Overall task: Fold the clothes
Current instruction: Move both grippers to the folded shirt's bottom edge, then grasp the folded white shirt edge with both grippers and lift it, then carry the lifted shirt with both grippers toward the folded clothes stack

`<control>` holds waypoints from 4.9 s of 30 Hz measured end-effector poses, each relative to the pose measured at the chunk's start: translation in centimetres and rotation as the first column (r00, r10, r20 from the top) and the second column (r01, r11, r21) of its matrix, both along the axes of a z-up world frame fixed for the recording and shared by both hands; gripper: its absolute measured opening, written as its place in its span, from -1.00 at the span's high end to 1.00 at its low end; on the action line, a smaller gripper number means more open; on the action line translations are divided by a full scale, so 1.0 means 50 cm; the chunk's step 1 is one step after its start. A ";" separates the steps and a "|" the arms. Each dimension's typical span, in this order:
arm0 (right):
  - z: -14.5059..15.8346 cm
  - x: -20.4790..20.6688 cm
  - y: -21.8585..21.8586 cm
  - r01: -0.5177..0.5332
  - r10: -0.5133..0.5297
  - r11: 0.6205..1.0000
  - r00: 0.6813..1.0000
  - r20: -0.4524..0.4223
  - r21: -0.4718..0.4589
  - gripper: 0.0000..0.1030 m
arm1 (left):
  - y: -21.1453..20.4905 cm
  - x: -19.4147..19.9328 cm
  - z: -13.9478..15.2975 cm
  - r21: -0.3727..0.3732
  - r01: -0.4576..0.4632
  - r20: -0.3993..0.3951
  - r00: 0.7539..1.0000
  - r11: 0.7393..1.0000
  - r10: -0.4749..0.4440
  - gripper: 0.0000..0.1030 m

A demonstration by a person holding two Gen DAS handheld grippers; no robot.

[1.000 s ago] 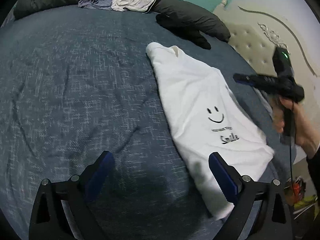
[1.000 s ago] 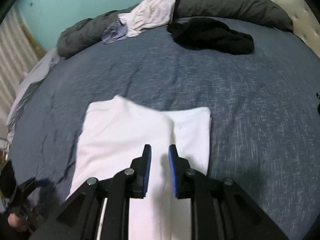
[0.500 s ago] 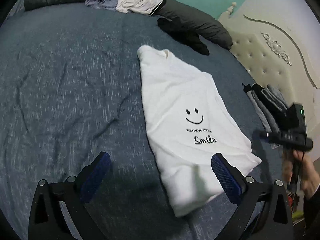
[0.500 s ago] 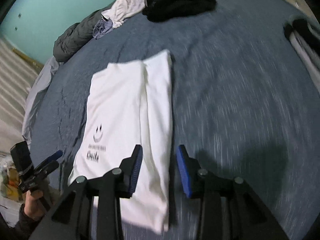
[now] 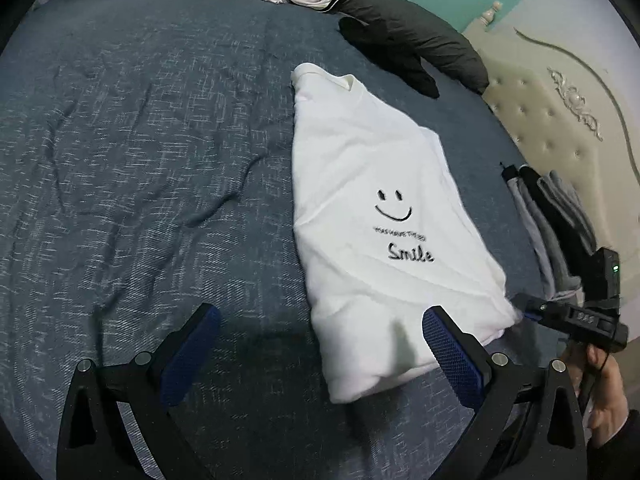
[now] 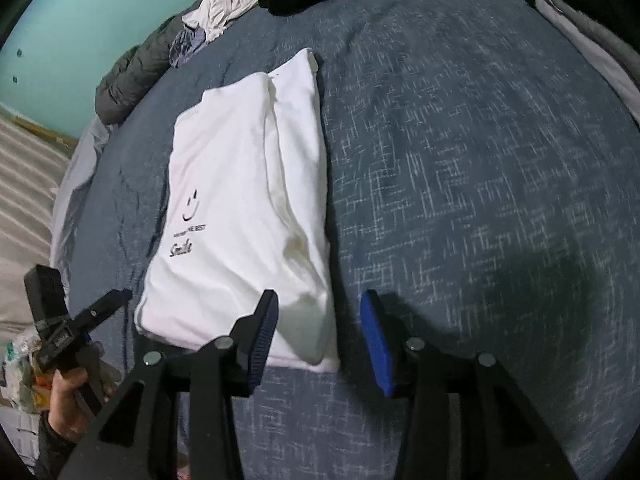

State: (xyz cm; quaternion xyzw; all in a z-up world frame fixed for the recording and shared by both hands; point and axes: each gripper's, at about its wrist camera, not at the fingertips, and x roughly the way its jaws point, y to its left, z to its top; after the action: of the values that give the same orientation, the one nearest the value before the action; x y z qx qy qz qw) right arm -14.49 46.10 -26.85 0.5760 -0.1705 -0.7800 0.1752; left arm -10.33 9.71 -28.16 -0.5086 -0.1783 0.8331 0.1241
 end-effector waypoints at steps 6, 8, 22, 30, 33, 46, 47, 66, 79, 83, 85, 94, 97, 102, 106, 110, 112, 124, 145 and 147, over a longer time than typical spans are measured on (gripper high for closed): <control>0.005 0.017 0.003 0.009 -0.009 0.999 1.000 -0.001 -0.033 0.16 | 0.001 0.010 -0.002 -0.007 0.038 -0.003 0.999 0.999 -0.038 -0.98; 0.006 0.019 0.003 0.013 -0.013 0.999 1.000 0.000 -0.036 0.16 | 0.002 0.013 -0.001 0.007 0.052 -0.020 0.998 0.999 -0.052 -0.93; -0.016 0.022 0.001 0.003 -0.002 1.000 1.000 0.016 -0.017 0.16 | 0.029 0.004 -0.035 0.142 0.101 0.042 0.993 0.985 -0.107 0.17; -0.024 0.023 -0.002 -0.024 0.024 0.999 1.000 -0.002 -0.035 0.74 | 0.026 0.021 -0.034 0.178 0.139 0.023 0.989 0.974 -0.146 0.50; -0.010 0.032 -0.005 -0.070 0.070 0.997 0.997 -0.033 -0.009 0.91 | 0.018 0.032 -0.034 0.191 0.149 0.013 0.988 0.970 -0.154 0.51; -0.023 0.039 -0.004 -0.139 0.144 0.987 0.988 -0.048 0.084 0.93 | 0.006 0.024 -0.041 0.216 0.177 0.028 0.982 0.960 -0.187 0.49; -0.021 0.036 -0.002 -0.135 0.139 0.988 0.989 -0.048 0.079 0.92 | 0.005 0.023 -0.040 0.217 0.175 0.030 0.982 0.960 -0.186 0.49; -0.048 -0.027 -0.033 -0.093 0.095 0.995 0.992 0.083 -0.030 -0.09 | -0.003 -0.016 -0.096 0.332 0.100 0.141 0.978 0.938 -0.154 -0.13; -0.068 -0.017 -0.070 -0.130 0.132 0.991 0.982 0.132 -0.025 0.34 | 0.016 -0.018 -0.102 0.375 0.120 0.151 0.970 0.919 -0.188 0.00; -0.073 -0.015 -0.085 -0.149 0.150 0.989 0.980 0.129 -0.016 0.46 | 0.024 -0.020 -0.087 0.352 0.147 0.129 0.971 0.925 -0.203 0.13; -0.072 -0.014 -0.082 -0.143 0.147 0.989 0.982 0.122 -0.038 0.69 | 0.028 -0.019 -0.077 0.332 0.167 0.109 0.971 0.928 -0.214 0.25; 0.023 -0.017 -0.038 -0.120 0.118 0.984 0.993 -0.017 -0.129 0.86 | 0.033 -0.029 0.045 0.305 0.225 -0.017 0.973 0.925 -0.231 0.38; 0.081 -0.026 -0.037 -0.131 0.124 0.983 0.990 -0.068 -0.126 0.86 | 0.033 -0.044 0.110 0.285 0.245 -0.064 0.969 0.927 -0.237 0.38; 0.177 -0.041 -0.035 -0.151 0.132 0.981 0.980 -0.152 -0.121 0.86 | 0.032 -0.070 0.214 0.233 0.272 -0.125 0.961 0.934 -0.248 0.39; 0.252 -0.060 -0.037 -0.160 0.136 0.982 0.968 -0.212 -0.104 0.87 | 0.047 -0.097 0.300 0.208 0.283 -0.175 0.953 0.936 -0.249 0.40; 0.333 -0.080 -0.037 -0.161 0.134 0.984 0.953 -0.272 -0.081 0.87 | 0.067 -0.121 0.386 0.192 0.298 -0.220 0.941 0.935 -0.255 0.40; 0.378 -0.087 -0.030 -0.155 0.128 0.985 0.945 -0.301 -0.070 0.87 | 0.076 -0.131 0.424 0.187 0.308 -0.239 0.935 0.933 -0.260 0.40; 0.569 -0.069 0.091 -0.098 0.077 0.995 0.912 -0.403 -0.030 0.87 | 0.203 -0.155 0.616 0.161 0.398 -0.334 0.883 0.903 -0.330 0.40; 0.725 -0.145 0.392 0.077 -0.042 0.996 0.873 -0.486 0.051 0.87 | 0.556 -0.310 0.777 0.148 0.527 -0.391 0.809 0.837 -0.440 0.40; 0.728 -0.165 0.417 0.093 -0.055 0.994 0.870 -0.491 0.053 0.87 | 0.587 -0.338 0.781 0.149 0.530 -0.391 0.807 0.835 -0.443 0.40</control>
State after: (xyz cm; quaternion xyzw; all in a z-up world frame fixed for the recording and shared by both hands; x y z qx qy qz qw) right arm -22.75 66.95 9.56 0.3595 -0.1136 -0.9121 0.1609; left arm -27.21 39.06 10.87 -0.3657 -0.1205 0.8181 0.4272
